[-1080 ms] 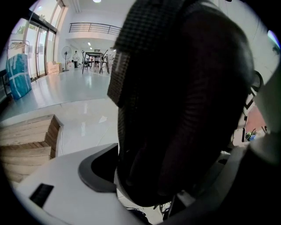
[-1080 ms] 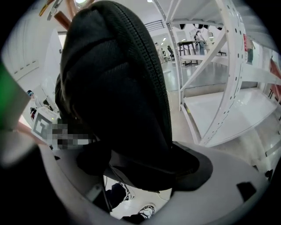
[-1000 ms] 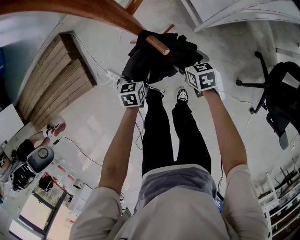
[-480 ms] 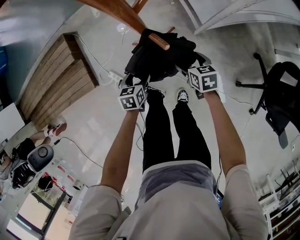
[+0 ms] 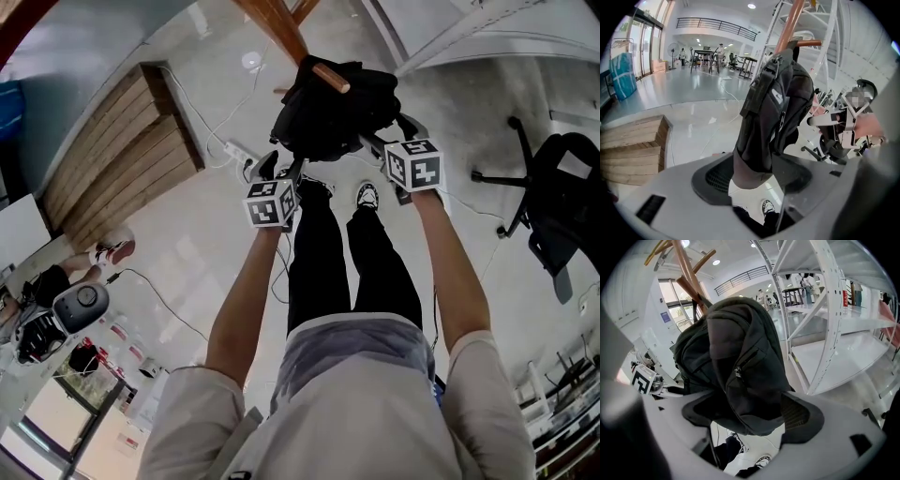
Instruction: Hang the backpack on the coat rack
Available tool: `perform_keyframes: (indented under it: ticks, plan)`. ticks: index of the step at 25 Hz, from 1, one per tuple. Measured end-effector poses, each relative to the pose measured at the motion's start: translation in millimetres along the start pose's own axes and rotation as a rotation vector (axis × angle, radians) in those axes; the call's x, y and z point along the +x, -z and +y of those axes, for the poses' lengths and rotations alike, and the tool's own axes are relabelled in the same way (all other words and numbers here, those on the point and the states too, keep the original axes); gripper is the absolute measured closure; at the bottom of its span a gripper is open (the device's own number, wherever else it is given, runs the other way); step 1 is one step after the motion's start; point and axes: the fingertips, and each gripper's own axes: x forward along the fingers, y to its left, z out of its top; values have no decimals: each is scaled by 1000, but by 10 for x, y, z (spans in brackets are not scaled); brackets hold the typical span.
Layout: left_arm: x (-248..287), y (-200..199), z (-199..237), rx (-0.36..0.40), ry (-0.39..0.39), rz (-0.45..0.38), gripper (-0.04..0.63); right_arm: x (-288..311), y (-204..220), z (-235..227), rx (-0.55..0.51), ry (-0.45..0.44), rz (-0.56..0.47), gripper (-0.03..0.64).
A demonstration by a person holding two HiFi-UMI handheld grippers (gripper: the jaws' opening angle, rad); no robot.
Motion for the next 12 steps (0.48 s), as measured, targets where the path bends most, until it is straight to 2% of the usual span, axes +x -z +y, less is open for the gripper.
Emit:
perform_keyframes:
  ticks: [6,12]
  plan:
    - [-232,-19,-103,-17,4,-25,350,-142,-57,141,-9,-18,-14,202]
    - [-438,-127,-258,-73,22,-66,357,-325,-52,285,-23,-44,-20,202]
